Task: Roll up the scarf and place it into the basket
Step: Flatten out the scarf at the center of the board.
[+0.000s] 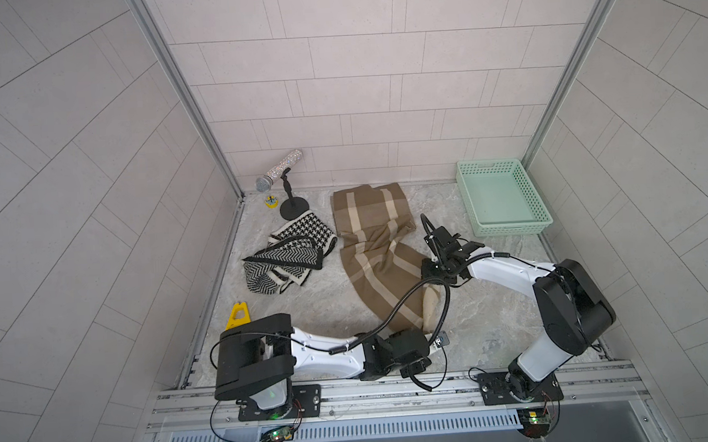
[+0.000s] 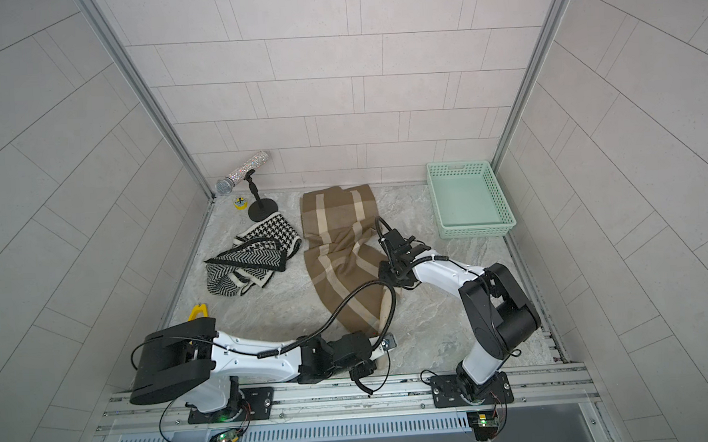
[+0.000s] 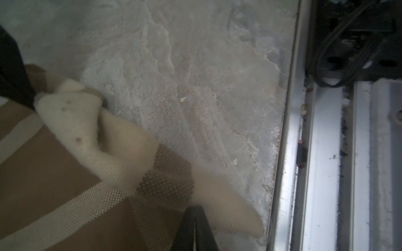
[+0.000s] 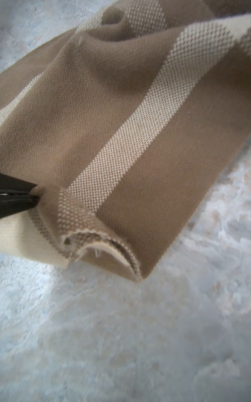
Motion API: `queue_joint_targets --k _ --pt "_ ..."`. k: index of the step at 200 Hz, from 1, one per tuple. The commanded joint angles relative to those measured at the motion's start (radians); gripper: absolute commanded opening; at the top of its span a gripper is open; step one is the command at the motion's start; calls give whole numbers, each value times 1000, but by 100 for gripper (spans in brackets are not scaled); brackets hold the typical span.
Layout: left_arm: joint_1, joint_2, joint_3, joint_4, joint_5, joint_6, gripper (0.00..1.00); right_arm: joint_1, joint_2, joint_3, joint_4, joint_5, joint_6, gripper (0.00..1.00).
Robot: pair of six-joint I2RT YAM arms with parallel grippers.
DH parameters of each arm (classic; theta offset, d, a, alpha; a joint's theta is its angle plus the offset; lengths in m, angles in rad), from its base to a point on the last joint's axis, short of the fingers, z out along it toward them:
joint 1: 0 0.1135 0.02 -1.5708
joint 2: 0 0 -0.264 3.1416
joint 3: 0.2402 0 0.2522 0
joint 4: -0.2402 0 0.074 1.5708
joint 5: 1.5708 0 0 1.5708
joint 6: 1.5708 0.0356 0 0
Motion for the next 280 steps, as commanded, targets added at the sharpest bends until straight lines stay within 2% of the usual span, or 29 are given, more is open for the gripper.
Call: queue_joint_targets --k 1,15,19,24,35,49,76,94,107,124,135,148,185,203,212,225,237,251,280 --pt "4 -16 25 -63 -92 -40 0 -27 -56 -20 -2 4 11 0" --pt "8 -30 32 -77 -68 -38 0 -37 -79 -32 -2 4 7 0" --pt "8 -32 34 -80 -57 -37 4 -40 -84 -35 -2 6 7 0" --pt "8 -34 36 -86 -41 -34 15 -43 -88 -40 -2 7 6 0" --pt "10 -39 50 -103 -1 -33 48 -46 -92 -43 0 13 3 0" --pt "11 -46 64 -118 59 -50 66 -51 -87 -47 1 15 7 0" --pt "16 -41 91 -144 173 -92 81 -58 -64 -38 17 -1 14 0" --pt "18 -9 112 -152 228 -101 83 -57 -60 -34 24 -3 20 0" --pt "18 34 150 -195 218 -105 82 -59 -66 -32 27 -1 22 0" --pt "19 109 219 -311 141 -130 67 -62 -78 -40 35 -2 28 0" --pt "22 151 234 -327 115 -141 57 -63 -83 -49 47 -7 32 0" --pt "26 192 247 -330 91 -159 49 -65 -86 -58 51 -17 31 0" --pt "43 193 261 -335 -45 -202 0 -84 -109 -86 49 -26 15 0" --pt "59 126 234 -331 -56 -198 0 -116 -131 -94 34 -51 -10 0" --pt "64 74 215 -331 -56 -192 0 -133 -148 -91 15 -65 -33 9" --pt "66 -3 191 -345 -67 -175 0 -152 -166 -72 -36 -83 -80 28" --pt "67 -66 182 -392 -93 -159 0 -163 -190 -59 -101 -76 -114 36" --pt "65 -124 188 -471 -140 -142 0 -170 -238 -68 -148 -51 -133 40" --pt "67 -216 218 -614 -278 -113 0 -186 -349 -128 -208 -3 -125 43"
